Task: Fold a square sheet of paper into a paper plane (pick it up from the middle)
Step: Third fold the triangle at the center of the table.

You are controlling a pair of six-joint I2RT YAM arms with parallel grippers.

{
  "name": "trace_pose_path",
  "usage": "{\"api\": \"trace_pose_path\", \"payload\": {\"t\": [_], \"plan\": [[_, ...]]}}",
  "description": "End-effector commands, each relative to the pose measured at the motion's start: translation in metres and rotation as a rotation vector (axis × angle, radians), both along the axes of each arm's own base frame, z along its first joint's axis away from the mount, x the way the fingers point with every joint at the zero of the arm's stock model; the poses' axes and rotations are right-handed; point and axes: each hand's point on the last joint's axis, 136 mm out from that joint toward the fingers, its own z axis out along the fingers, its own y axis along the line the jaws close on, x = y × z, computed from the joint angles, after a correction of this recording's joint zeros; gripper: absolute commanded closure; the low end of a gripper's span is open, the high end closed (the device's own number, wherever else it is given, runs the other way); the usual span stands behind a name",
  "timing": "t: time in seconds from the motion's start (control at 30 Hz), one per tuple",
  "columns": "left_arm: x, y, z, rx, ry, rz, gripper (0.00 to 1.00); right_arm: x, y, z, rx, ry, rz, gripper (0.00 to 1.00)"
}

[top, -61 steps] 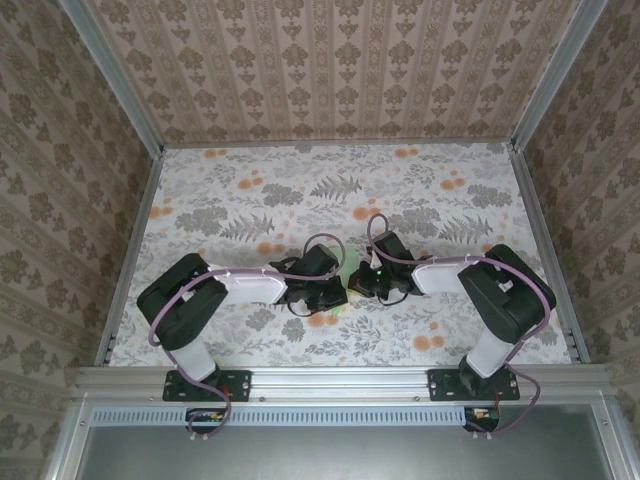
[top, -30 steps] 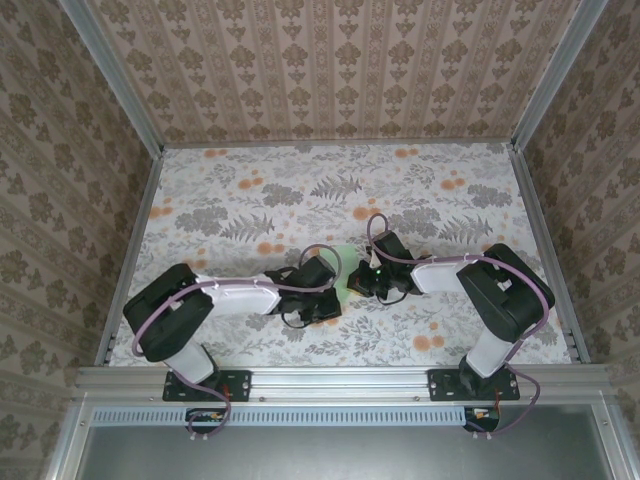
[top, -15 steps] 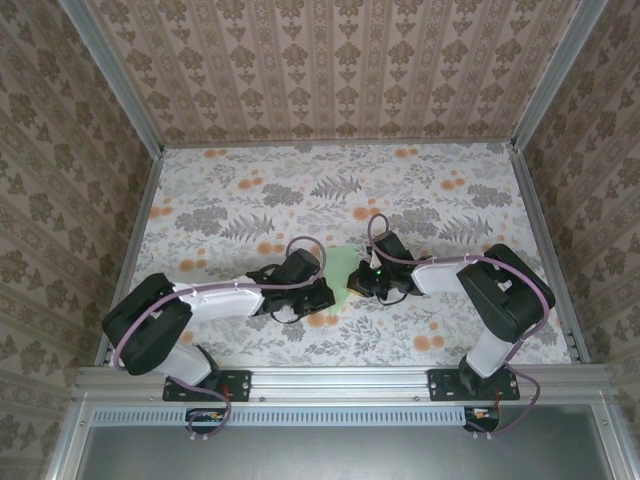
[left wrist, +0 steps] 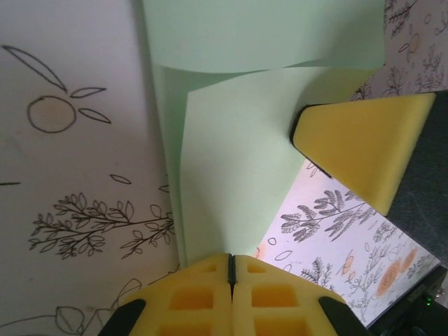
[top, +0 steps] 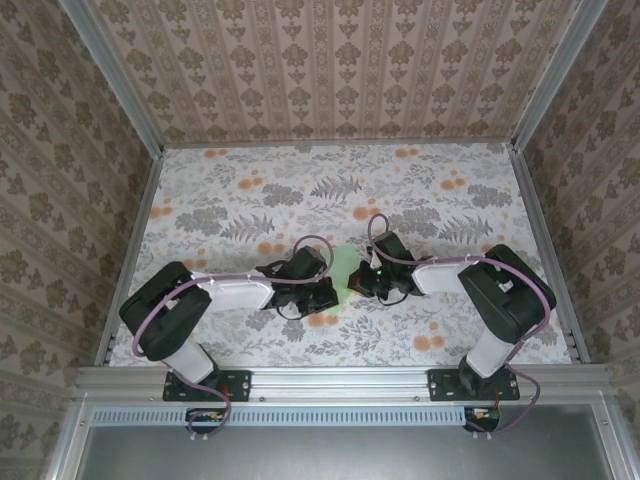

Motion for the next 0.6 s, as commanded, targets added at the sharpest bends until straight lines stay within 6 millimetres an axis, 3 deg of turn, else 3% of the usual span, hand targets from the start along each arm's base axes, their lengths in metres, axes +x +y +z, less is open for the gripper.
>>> {"api": "trace_pose_path", "payload": {"t": [0.0, 0.27, 0.57], "plan": [[-0.008, 0.009, -0.016, 0.083, 0.026, -0.029, 0.97, -0.021, -0.027, -0.023, -0.129, 0.055, 0.016, 0.98], [-0.015, 0.018, -0.025, 0.153, 0.055, -0.055, 1.0, -0.018, -0.009, 0.016, -0.106, -0.143, 0.15, 0.98], [-0.014, 0.019, -0.021, 0.163, 0.045, -0.072, 1.0, -0.029, 0.014, 0.006, -0.095, -0.117, 0.234, 0.97]]}}
